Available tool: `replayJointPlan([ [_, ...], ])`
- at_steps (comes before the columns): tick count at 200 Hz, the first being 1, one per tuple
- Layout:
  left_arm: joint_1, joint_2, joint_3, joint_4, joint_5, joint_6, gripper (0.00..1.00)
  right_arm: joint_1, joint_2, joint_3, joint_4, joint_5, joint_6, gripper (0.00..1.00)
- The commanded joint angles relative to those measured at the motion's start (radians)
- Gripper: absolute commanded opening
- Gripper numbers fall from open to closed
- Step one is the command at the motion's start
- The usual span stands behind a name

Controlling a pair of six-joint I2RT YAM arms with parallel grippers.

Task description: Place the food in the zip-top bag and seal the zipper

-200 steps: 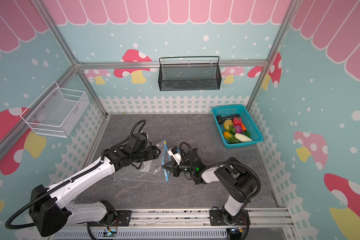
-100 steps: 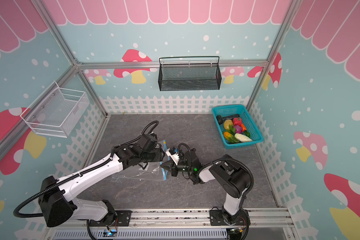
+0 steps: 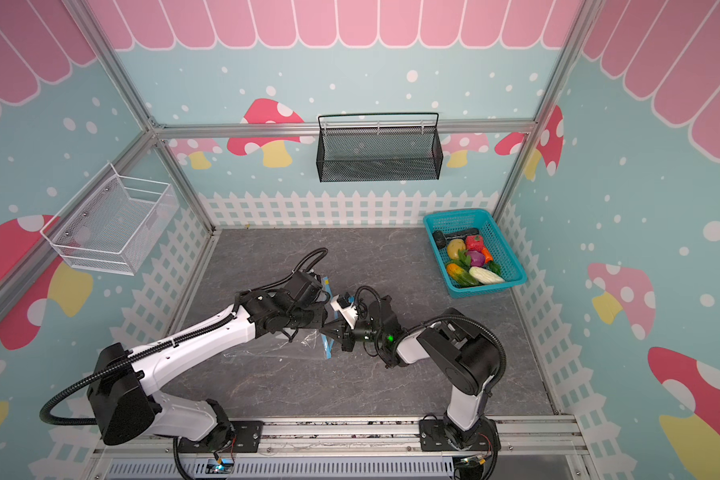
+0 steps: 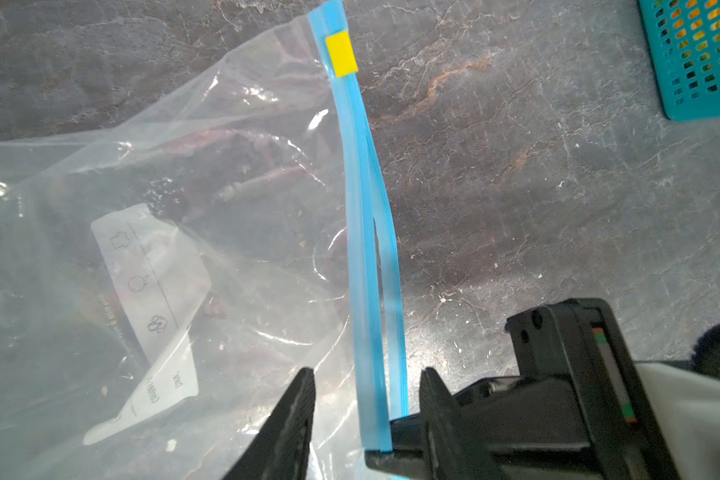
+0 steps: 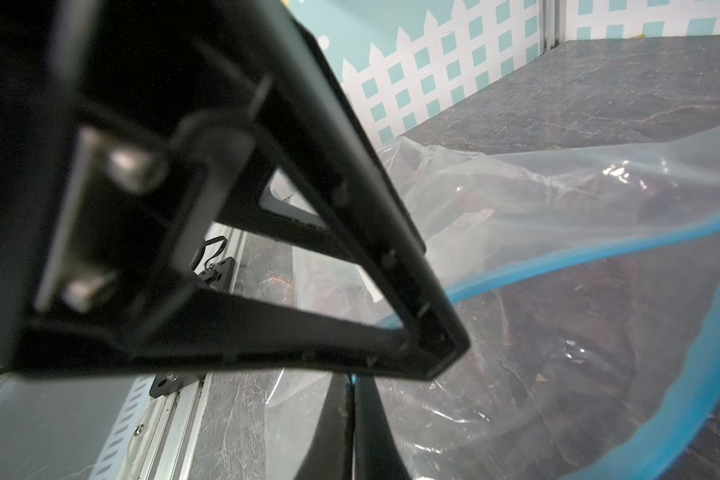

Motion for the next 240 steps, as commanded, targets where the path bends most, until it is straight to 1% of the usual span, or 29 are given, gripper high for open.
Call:
replayJointPlan([
  [1,-0.008,0.013,0.032,-0.031,-0.03,0.014,0.41,0.012,0.023,0.027,0.048,-0.019,0.011,0.0],
  [68,-0.014,0.003,0.019,-0.034,-0.034,0.009,0.24,0.015,0.035,0.043,0.047,-0.019,0.022,0.0],
  [138,-0.013,-0.002,0.013,-0.037,-0.036,0.002,0.09,0.015,0.046,0.046,0.048,-0.014,0.032,0.01],
  [211,-0.014,-0.011,0.009,-0.038,-0.044,-0.008,0.0,0.014,0.052,0.049,0.048,-0.011,0.037,0.01],
  [240,-0.014,-0.011,0.006,-0.037,-0.044,-0.01,0.0,0.014,0.052,0.049,0.048,-0.013,0.039,0.02],
])
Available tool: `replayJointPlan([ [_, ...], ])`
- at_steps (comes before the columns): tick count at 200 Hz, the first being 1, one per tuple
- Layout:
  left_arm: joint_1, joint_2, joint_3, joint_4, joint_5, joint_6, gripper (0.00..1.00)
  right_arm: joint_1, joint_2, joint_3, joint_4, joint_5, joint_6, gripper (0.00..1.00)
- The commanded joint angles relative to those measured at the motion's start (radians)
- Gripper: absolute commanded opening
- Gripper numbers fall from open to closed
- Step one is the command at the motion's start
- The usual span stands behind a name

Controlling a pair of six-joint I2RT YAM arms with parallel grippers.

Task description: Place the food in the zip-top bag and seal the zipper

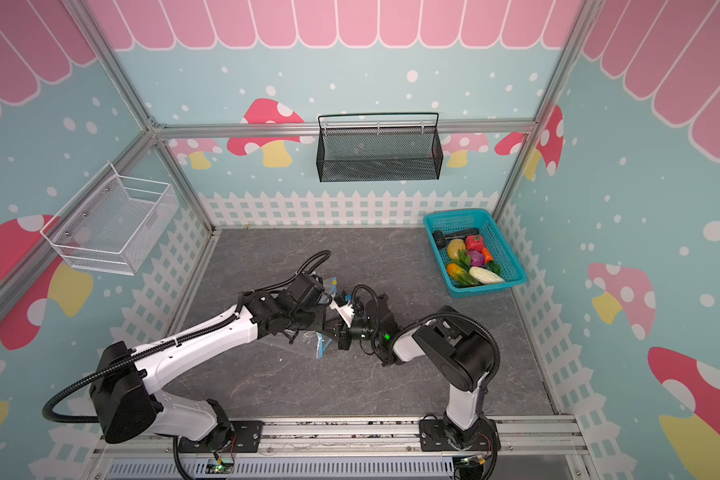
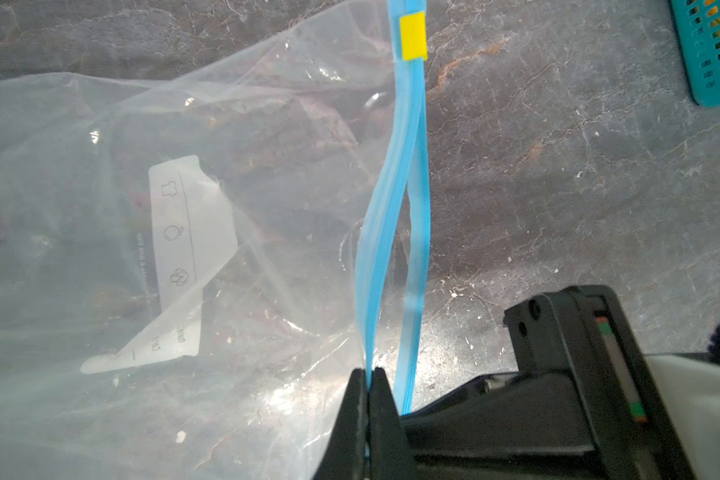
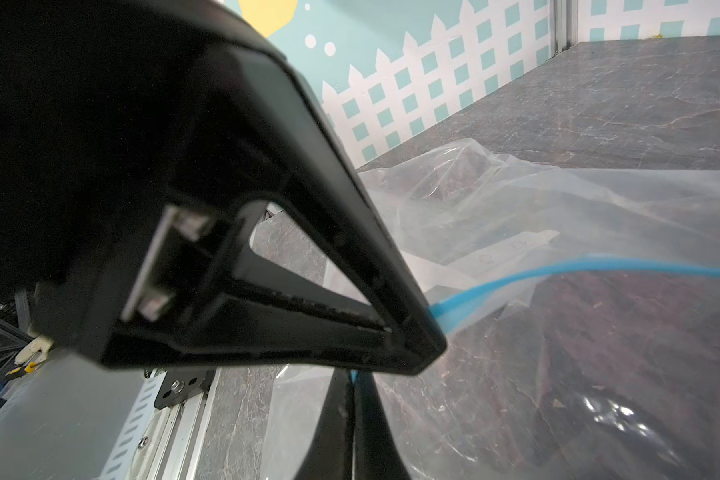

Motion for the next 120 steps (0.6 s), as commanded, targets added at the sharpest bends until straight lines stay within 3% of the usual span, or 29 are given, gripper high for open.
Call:
replayJointPlan([
  [1,-0.004,-0.017,0.005,-0.019,-0.025,-0.01,0.0,0.004,0.017,0.016,0.027,-0.006,0.009,0.02],
  [46,-0.004,-0.024,-0.005,-0.019,-0.032,-0.029,0.0,0.004,0.017,0.013,0.027,-0.007,0.019,0.04],
  [120,0.002,-0.044,-0.012,-0.011,-0.045,-0.058,0.0,-0.008,-0.027,-0.023,0.018,-0.011,0.055,0.21],
])
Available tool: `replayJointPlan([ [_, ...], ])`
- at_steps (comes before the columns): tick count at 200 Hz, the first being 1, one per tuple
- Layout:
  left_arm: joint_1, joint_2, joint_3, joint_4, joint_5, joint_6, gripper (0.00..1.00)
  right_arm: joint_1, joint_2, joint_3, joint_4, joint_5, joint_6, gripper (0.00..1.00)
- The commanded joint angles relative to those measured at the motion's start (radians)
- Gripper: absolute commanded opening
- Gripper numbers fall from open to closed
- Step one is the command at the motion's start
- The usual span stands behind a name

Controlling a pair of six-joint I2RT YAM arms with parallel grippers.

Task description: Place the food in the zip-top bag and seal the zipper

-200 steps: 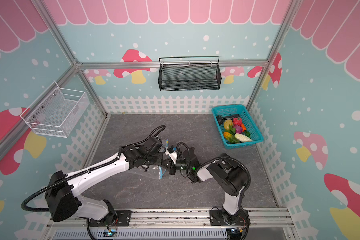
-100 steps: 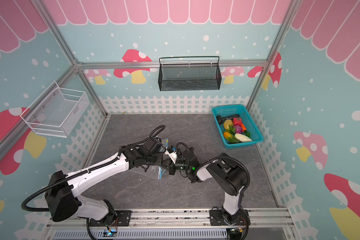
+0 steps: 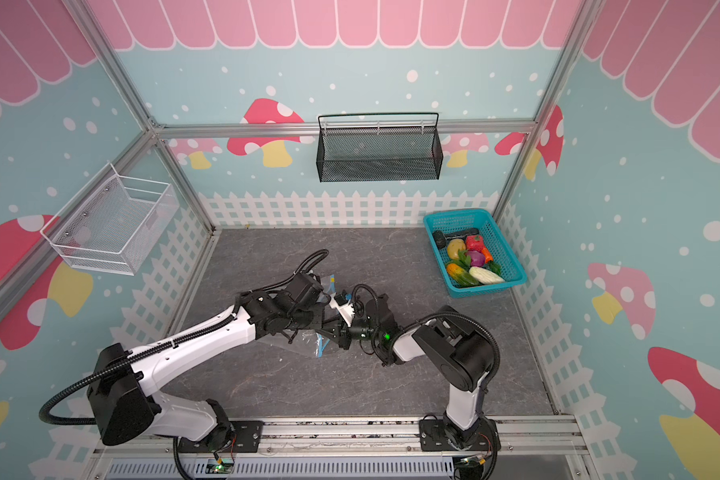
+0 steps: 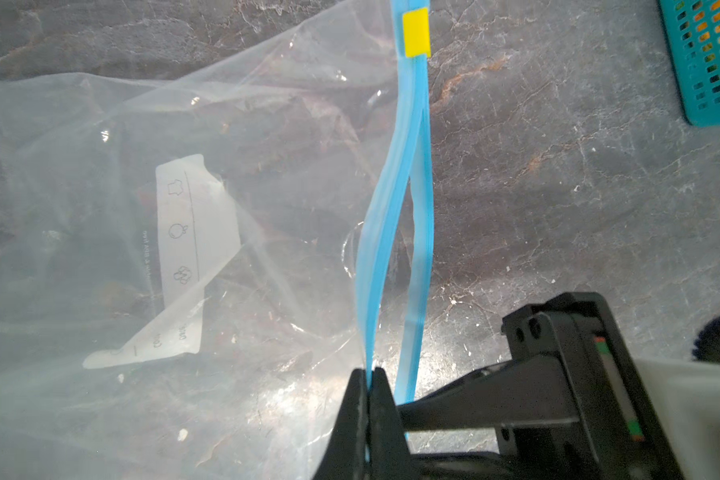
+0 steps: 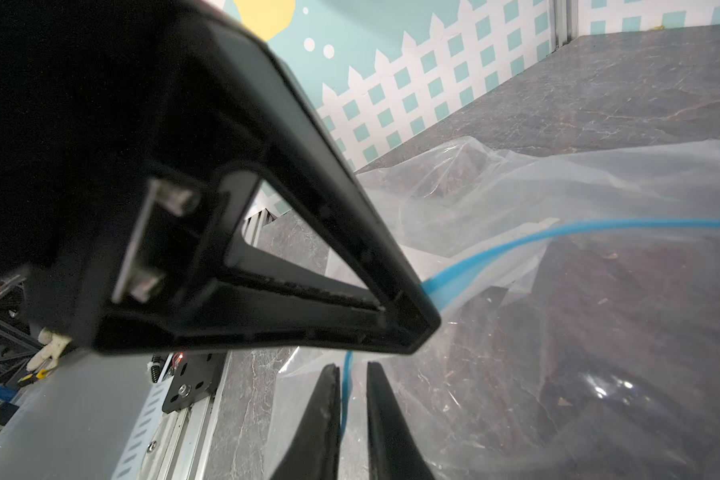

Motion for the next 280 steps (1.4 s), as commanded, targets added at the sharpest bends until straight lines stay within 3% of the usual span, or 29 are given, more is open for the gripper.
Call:
replayJointPlan([
  [1,0.002,-0.025,-0.011,-0.01,-0.022,-0.03,0.0,-0.007,-0.028,-0.022,0.013,-0.007,0.019,0.21],
  [55,0.007,-0.026,-0.011,-0.005,-0.022,-0.048,0.0,-0.03,-0.174,-0.087,-0.119,0.041,0.039,0.37],
  [101,0.007,-0.024,0.006,-0.001,-0.011,-0.062,0.0,-0.08,-0.332,-0.083,-0.433,0.225,0.052,0.42],
  [129,0.008,0.005,0.035,-0.007,-0.003,-0.063,0.0,-0.119,-0.338,-0.005,-0.613,0.256,0.031,0.43],
  [150,0.008,0.03,0.064,-0.023,0.001,-0.066,0.0,-0.199,-0.377,0.081,-0.84,0.292,-0.062,0.44],
  [176,0.009,0.054,0.091,-0.026,0.003,-0.066,0.0,-0.33,-0.474,0.171,-1.09,0.472,-0.185,0.46],
  [204,0.014,0.076,0.115,-0.026,0.011,-0.056,0.0,-0.458,-0.512,0.272,-1.255,0.702,-0.291,0.59],
  [215,0.016,0.085,0.122,-0.026,0.015,-0.052,0.0,-0.51,-0.508,0.295,-1.278,0.743,-0.311,0.63],
  [246,0.024,0.107,0.133,-0.021,0.045,-0.04,0.0,-0.673,-0.424,0.362,-1.288,0.666,-0.294,0.68],
  [280,0.024,0.116,0.139,-0.017,0.071,-0.022,0.0,-0.729,-0.292,0.456,-1.307,0.664,-0.299,0.78],
])
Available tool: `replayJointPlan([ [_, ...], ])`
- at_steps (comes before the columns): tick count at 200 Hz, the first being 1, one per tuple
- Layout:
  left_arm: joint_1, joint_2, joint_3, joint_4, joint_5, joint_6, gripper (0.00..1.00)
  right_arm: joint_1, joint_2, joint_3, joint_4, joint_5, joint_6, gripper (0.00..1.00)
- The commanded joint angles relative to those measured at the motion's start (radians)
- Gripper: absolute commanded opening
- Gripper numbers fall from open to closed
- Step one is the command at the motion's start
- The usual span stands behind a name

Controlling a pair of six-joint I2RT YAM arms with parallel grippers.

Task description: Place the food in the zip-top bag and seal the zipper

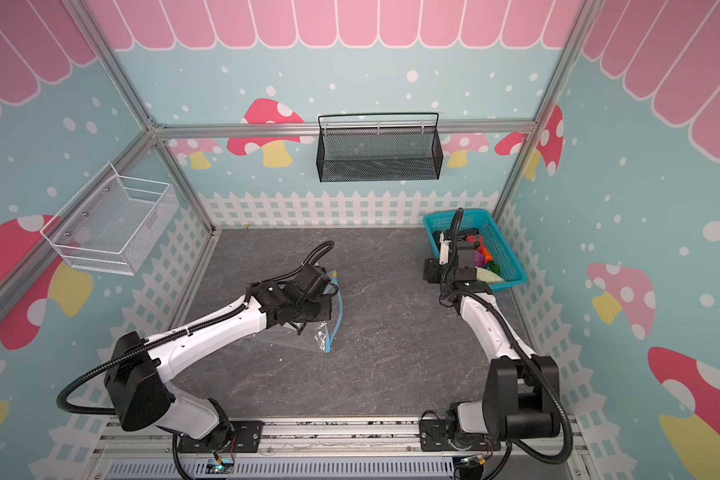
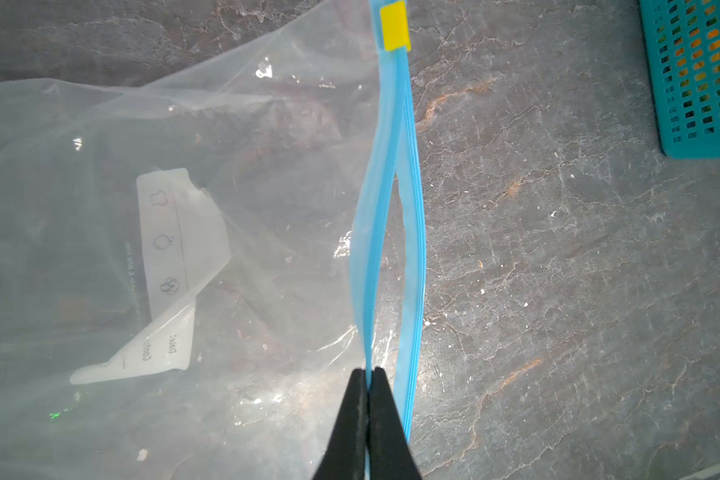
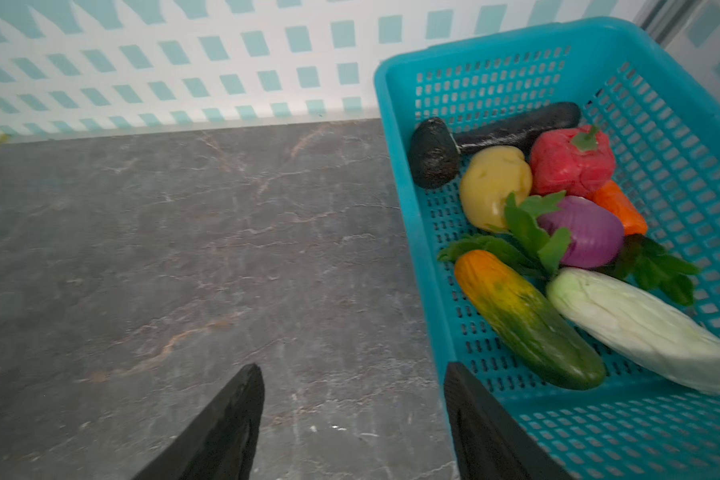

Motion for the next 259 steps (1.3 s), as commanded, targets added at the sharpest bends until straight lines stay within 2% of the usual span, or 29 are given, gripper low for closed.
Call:
replayJointPlan([
  [1,0.007,0.008,0.029,-0.006,0.025,0.014,0.0,-0.021,0.08,0.063,-0.065,0.012,-0.03,0.78],
  [25,0.009,0.012,0.024,0.002,0.033,0.016,0.0,-0.044,0.161,0.114,-0.066,0.044,-0.046,0.83],
  [48,0.008,0.019,0.024,0.01,0.048,0.019,0.0,-0.059,0.228,0.166,-0.069,0.028,-0.061,0.84],
  [91,0.009,0.019,0.022,0.016,0.048,0.024,0.0,-0.059,0.318,0.238,-0.082,-0.061,-0.063,0.78],
  [146,0.009,0.021,0.003,0.032,0.056,0.017,0.0,-0.047,0.37,0.231,-0.083,-0.159,-0.069,0.67],
  [220,0.009,0.024,-0.004,0.037,0.052,0.014,0.0,0.021,0.372,0.235,-0.083,-0.19,-0.068,0.57],
  [259,0.009,0.021,-0.01,0.041,0.055,0.01,0.0,0.064,0.369,0.242,-0.082,-0.202,-0.055,0.55],
])
